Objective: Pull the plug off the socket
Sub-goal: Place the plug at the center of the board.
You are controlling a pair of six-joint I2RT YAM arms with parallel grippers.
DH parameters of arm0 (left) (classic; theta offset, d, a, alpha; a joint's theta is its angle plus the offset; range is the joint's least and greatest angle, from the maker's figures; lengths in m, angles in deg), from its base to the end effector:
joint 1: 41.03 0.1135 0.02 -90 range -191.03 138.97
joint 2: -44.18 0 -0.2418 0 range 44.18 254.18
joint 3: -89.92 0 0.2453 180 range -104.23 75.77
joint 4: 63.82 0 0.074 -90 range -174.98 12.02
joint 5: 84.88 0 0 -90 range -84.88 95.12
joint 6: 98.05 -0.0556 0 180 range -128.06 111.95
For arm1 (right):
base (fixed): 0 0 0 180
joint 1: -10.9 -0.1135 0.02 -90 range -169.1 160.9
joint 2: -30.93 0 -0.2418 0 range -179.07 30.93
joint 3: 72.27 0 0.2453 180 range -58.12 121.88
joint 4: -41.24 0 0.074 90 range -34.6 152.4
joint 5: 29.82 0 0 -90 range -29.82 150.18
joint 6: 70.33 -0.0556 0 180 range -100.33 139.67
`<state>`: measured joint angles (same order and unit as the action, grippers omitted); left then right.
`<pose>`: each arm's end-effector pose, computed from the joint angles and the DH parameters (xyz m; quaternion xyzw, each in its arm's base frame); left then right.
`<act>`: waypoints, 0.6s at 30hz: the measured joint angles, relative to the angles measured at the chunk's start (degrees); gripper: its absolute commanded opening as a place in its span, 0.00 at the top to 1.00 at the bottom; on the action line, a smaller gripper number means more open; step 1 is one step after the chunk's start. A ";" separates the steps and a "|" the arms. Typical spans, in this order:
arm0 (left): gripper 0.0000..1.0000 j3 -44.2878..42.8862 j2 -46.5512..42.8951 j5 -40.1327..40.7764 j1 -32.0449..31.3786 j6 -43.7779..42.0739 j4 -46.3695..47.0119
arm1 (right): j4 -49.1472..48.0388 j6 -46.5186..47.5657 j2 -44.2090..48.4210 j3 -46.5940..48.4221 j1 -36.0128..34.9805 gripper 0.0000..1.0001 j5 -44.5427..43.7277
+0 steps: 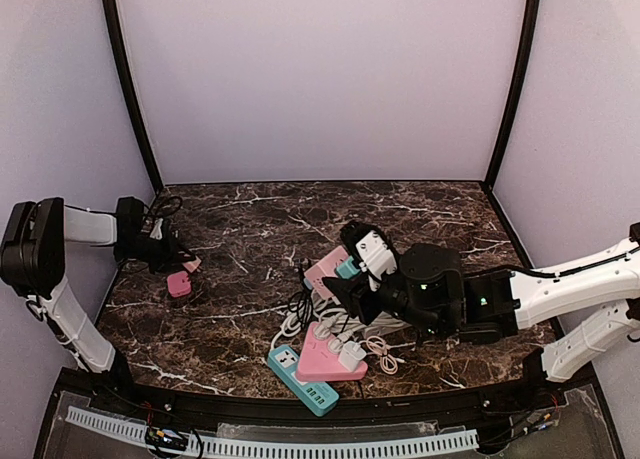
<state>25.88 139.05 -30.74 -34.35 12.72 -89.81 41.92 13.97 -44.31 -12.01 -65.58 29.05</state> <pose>0.3180 0.0044 0.1291 -0.1310 0.9066 -0.3261 0.2334 0.1010 0.2971 0.2511 -0.3124 0.7197 0.2214 0.5792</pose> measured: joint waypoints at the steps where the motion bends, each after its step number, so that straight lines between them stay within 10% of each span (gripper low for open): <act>1: 0.84 -0.22 0.52 0.26 0.24 -0.26 -0.24 | -0.22 0.00 0.00 -0.07 0.00 1.00 0.02; 8: 0.67 -0.98 2.62 0.98 1.18 -1.27 -1.77 | -0.63 0.04 -0.02 -0.11 0.00 1.00 0.26; 18: 0.16 -1.95 2.99 2.82 1.86 -2.64 -3.26 | -0.68 0.39 -0.20 -0.11 0.09 1.00 0.35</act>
<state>23.93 142.05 -27.92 -32.49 10.08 -93.07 41.25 14.37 -44.51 -12.12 -65.50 29.40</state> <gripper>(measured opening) 0.739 0.574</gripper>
